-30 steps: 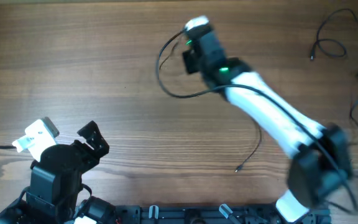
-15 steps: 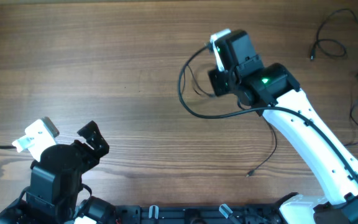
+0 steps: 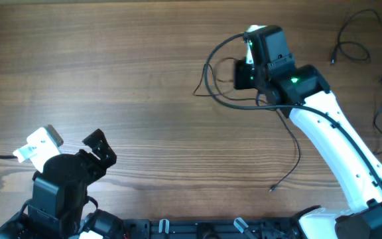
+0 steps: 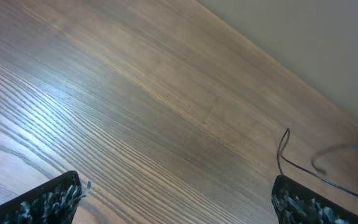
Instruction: Untangle cables
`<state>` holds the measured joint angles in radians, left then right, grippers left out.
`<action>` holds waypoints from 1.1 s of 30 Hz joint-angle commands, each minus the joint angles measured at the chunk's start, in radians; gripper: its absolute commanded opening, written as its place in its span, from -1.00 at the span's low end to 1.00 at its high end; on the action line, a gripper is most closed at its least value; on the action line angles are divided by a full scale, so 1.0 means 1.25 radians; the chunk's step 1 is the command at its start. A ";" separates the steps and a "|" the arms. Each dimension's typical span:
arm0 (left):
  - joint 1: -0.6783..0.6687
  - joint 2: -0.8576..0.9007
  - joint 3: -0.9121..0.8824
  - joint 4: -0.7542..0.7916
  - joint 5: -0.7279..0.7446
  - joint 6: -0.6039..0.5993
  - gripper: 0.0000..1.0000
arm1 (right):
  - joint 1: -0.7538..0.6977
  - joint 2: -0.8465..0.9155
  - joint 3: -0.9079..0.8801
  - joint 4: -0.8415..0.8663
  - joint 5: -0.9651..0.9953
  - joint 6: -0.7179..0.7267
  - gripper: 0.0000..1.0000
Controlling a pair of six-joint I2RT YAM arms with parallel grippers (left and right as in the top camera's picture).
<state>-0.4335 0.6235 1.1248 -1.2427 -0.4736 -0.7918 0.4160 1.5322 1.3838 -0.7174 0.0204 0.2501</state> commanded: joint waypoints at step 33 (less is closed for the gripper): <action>0.004 -0.001 -0.002 0.002 0.002 -0.007 1.00 | -0.029 0.091 -0.030 -0.517 0.068 0.657 1.00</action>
<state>-0.4335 0.6235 1.1248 -1.2423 -0.4736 -0.7918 0.3153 1.7107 1.3430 -1.3846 0.1371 0.9722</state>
